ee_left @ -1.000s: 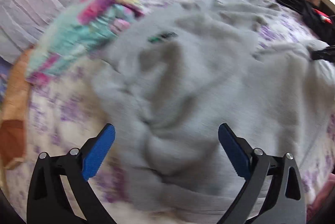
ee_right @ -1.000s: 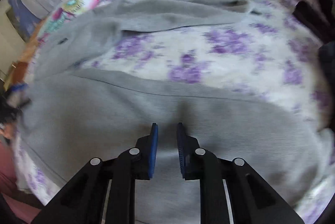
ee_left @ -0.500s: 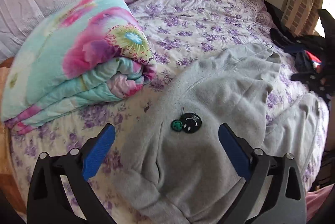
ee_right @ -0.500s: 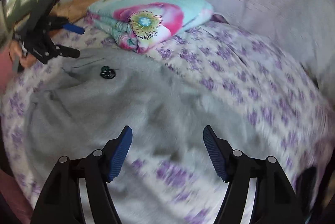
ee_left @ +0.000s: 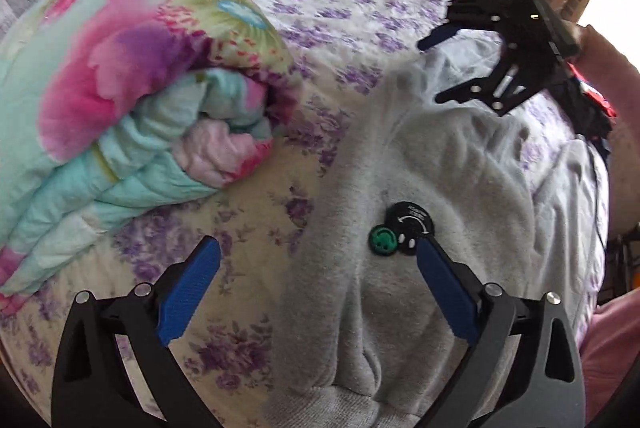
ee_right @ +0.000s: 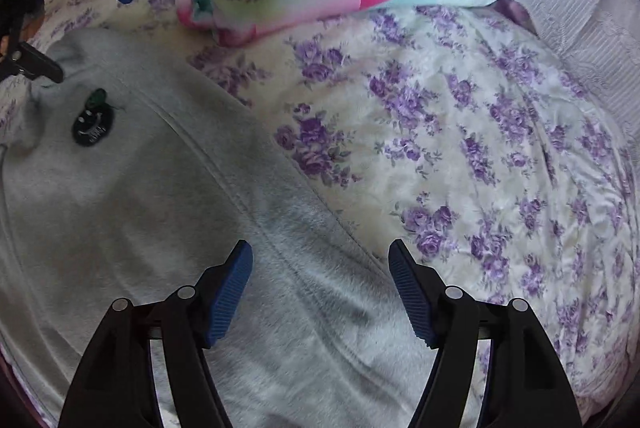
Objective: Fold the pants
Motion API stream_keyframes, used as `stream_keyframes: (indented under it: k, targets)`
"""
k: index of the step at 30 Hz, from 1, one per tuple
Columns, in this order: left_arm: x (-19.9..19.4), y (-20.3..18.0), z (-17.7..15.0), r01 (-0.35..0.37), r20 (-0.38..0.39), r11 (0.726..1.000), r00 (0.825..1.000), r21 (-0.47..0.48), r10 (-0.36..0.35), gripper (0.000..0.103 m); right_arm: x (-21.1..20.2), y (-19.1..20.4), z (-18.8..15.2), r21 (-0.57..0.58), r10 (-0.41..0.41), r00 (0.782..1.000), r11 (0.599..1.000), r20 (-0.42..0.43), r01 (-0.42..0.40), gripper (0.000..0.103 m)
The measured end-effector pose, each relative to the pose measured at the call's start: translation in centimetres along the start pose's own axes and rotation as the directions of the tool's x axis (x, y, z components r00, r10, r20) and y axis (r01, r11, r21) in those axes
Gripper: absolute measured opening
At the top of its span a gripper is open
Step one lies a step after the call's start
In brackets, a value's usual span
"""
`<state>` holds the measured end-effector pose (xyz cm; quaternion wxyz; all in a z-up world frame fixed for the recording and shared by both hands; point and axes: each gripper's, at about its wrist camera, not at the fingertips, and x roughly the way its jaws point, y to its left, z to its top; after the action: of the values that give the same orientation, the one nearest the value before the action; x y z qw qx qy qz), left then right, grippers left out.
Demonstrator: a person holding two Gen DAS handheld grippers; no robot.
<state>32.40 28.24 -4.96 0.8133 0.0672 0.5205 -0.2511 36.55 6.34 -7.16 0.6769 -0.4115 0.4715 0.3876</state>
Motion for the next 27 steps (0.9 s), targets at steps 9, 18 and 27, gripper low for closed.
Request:
stream_keyframes:
  k: [9,18,27]
  targets:
    - [2.6,-1.6,-0.3,0.027,-0.104,0.994,0.994,0.104,-0.016,0.015,0.3,0.1,-1.4,0.021,0.013,0.999,1.0,-0.033,-0.012,0.021]
    - [-4.1,-6.1,-1.2,-0.152,0.051,0.975,0.988,0.161,0.145,0.011,-10.2,5.6,-5.0,-0.008,-0.193,0.974,0.981,0.121,0.196,0.011]
    - [-11.8,-15.4,-7.3,-0.26,0.218,0.915,0.956,0.309,0.198,0.011,-19.6,16.3,-13.8,-0.072,-0.352,0.899,0.921,0.262,0.382,0.011]
